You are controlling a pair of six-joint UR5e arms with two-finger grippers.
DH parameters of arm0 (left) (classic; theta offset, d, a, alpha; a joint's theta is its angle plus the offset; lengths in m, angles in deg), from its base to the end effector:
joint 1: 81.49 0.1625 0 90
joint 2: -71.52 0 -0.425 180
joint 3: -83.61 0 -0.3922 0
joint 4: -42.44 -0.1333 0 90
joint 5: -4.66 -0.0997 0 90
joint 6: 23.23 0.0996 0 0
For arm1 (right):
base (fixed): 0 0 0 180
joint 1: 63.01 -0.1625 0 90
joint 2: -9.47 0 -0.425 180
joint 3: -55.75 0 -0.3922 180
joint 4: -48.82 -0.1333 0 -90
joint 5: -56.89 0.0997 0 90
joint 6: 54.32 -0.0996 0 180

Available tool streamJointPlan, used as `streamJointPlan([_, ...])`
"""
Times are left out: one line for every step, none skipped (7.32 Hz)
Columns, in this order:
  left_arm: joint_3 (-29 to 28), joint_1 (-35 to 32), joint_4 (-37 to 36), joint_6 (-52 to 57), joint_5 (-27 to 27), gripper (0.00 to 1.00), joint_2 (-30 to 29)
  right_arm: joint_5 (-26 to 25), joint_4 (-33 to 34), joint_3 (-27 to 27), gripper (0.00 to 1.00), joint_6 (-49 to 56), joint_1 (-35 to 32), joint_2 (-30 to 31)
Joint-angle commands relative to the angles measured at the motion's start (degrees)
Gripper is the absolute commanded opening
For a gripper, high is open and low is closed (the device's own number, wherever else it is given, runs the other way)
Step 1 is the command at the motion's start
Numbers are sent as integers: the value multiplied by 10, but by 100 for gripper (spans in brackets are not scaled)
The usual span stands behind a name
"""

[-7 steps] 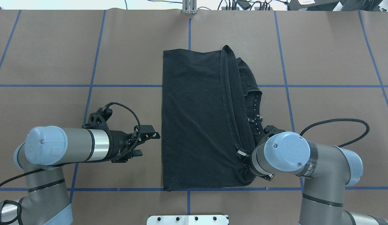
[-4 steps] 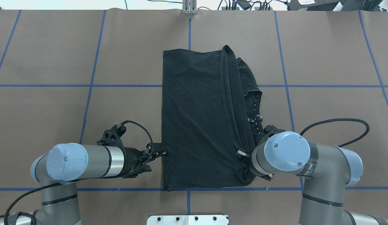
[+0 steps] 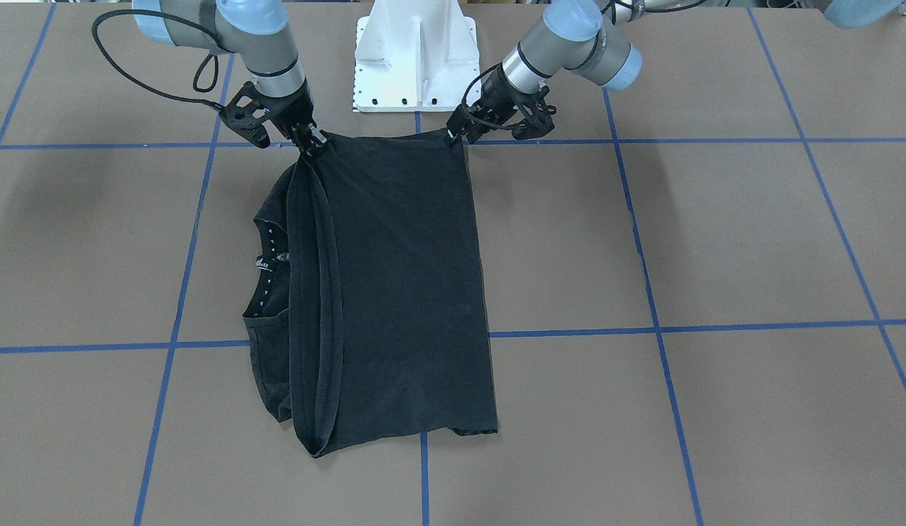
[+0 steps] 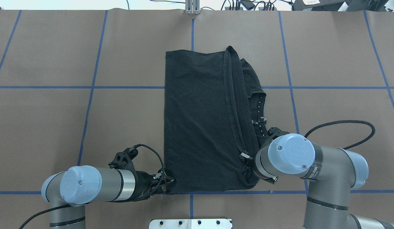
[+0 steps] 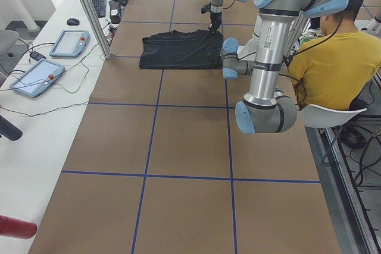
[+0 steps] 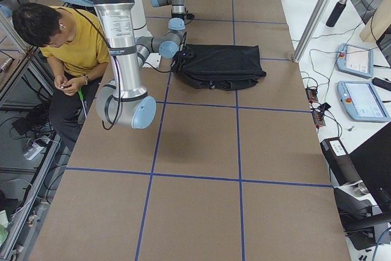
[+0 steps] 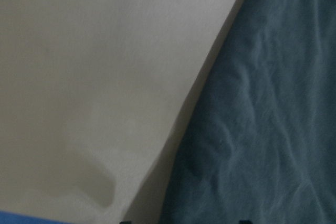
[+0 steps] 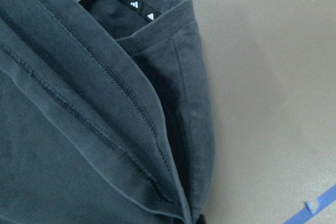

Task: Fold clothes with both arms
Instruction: 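Grasp the near shirt edge with both grippers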

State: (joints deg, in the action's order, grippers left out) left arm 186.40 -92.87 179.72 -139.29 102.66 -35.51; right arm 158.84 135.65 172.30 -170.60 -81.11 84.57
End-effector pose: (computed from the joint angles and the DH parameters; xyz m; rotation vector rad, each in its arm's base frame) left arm 0.5481 -0.2322 0.2987 -0.2915 1.3308 -0.4567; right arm -0.4808 -0.2757 0.3129 -0.2575 -0.7741 0.6510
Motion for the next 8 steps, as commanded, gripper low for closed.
streamJointPlan([0, 5, 0, 0, 0, 61, 0, 0, 0, 0, 0, 0, 0, 0])
streamJointPlan([0, 5, 0, -2, 0, 52, -2, 0, 0, 0, 0, 0, 0, 0])
streamJointPlan([0, 5, 0, -4, 0, 26, -1, 0, 0, 0, 0, 0, 0, 0])
streamJointPlan([0, 5, 0, -5, 1, 3, -2, 0, 0, 0, 0, 0, 0, -1])
streamJointPlan([3, 5, 0, -5, 1, 0, -3, 0, 0, 0, 0, 0, -1, -1])
streamJointPlan([15, 3, -1, -5, 5, 0, -2, 0, 0, 0, 0, 0, -1, -1])
streamJointPlan([44, -1, -1, -4, 11, 0, 0, 0, 0, 6, 0, -1, -2, 1])
streamJointPlan([70, -20, -24, -4, 31, 0, -2, 0, 1, 29, 0, -1, -7, 6])
